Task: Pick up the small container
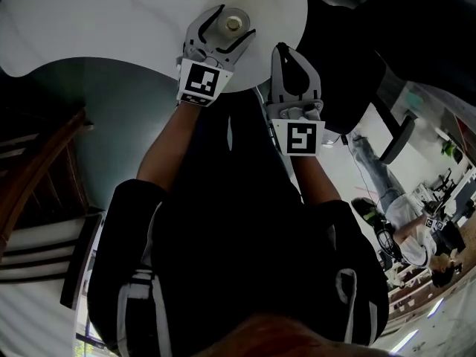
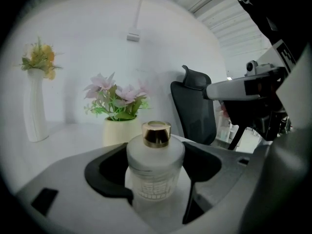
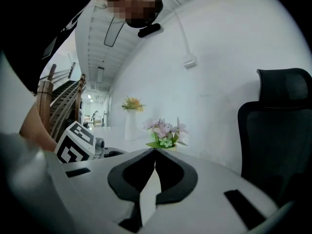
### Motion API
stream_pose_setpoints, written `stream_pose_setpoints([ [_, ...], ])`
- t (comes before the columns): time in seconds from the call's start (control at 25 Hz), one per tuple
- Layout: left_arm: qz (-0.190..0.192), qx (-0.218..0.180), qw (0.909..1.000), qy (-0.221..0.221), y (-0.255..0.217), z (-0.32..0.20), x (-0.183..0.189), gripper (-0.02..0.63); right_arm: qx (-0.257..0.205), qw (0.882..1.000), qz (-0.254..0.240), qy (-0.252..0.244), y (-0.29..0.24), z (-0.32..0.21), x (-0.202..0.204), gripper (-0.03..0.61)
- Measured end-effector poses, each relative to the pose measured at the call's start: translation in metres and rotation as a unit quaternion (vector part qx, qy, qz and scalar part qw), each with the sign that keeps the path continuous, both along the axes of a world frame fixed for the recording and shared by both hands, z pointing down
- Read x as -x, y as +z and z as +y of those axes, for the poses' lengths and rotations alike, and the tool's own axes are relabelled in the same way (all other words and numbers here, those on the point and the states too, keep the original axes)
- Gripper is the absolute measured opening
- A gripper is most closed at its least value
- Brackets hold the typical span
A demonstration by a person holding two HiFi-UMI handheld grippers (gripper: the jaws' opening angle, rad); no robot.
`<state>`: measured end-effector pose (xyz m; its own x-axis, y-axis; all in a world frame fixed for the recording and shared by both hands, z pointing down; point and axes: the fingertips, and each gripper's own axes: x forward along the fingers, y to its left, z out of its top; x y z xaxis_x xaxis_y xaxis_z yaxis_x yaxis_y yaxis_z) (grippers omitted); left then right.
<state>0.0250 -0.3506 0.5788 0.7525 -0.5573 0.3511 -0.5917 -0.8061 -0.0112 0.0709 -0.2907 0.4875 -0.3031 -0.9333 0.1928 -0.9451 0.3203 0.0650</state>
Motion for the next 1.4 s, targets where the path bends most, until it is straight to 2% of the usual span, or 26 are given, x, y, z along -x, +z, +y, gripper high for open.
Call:
stream_pose_setpoints([
  [0.24,0.0,-0.01,0.9999,0.004,-0.014,0.007,-0.006,0.331,-0.012,1.0,0.008,0.008,-0.013,0.002,-0.01,0.021],
  [0.48,0.016,-0.042,0.999,-0.009,-0.073,0.005,-0.007,0.331,-0.032,0.999,0.013,0.017,-0.04,0.002,-0.019,0.021],
  [1.0,0.047,-0.069,0.9931,-0.082,-0.195,0.015,0.028,0.331,-0.073,0.997,0.011,0.036,-0.126,0.0,-0.023,0.02],
  [1.28,0.058,-0.105,0.9836,-0.135,-0.247,0.023,0.055,0.331,-0.104,0.994,0.014,0.042,-0.168,0.005,-0.028,0.02],
  [1.4,0.068,-0.108,0.9795,-0.156,-0.261,0.026,0.066,0.331,-0.116,0.992,0.012,0.043,-0.181,0.006,-0.028,0.02],
])
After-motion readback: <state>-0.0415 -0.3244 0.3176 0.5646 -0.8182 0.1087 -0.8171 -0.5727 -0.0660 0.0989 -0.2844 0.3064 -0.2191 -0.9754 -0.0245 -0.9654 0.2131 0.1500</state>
